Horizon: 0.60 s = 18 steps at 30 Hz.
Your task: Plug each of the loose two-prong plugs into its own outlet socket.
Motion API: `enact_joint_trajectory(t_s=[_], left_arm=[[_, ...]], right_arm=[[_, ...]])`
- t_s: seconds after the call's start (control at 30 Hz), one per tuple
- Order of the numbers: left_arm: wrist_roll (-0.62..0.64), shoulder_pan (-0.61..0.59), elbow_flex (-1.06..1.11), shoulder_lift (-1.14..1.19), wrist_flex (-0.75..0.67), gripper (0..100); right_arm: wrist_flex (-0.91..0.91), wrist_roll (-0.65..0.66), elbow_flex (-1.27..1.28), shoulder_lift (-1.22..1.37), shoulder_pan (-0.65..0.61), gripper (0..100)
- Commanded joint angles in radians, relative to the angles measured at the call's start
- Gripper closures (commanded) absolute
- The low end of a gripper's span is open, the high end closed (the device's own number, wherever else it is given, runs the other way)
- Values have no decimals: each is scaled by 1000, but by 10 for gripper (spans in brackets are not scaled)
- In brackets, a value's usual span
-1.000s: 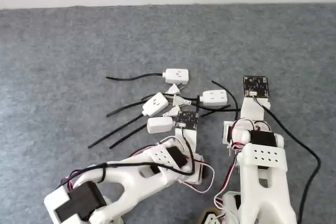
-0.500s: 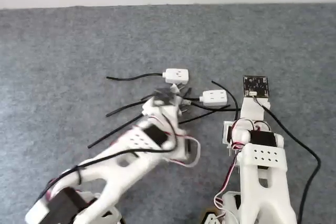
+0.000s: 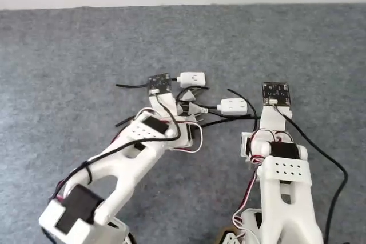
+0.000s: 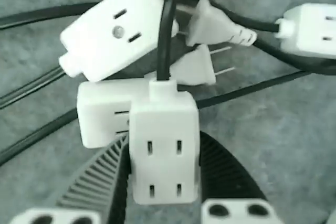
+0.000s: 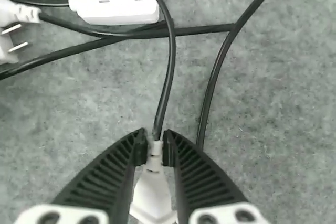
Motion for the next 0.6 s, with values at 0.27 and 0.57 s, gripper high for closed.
enact_joint_trajectory(t_s=[0.27, 0.57], left_arm=[[-14, 213, -65, -12, 241, 987], [-12, 104, -99, 109, 135, 987]], right_arm=[[-16, -12, -61, 2, -5, 991], [-16, -12, -61, 5, -7, 991]])
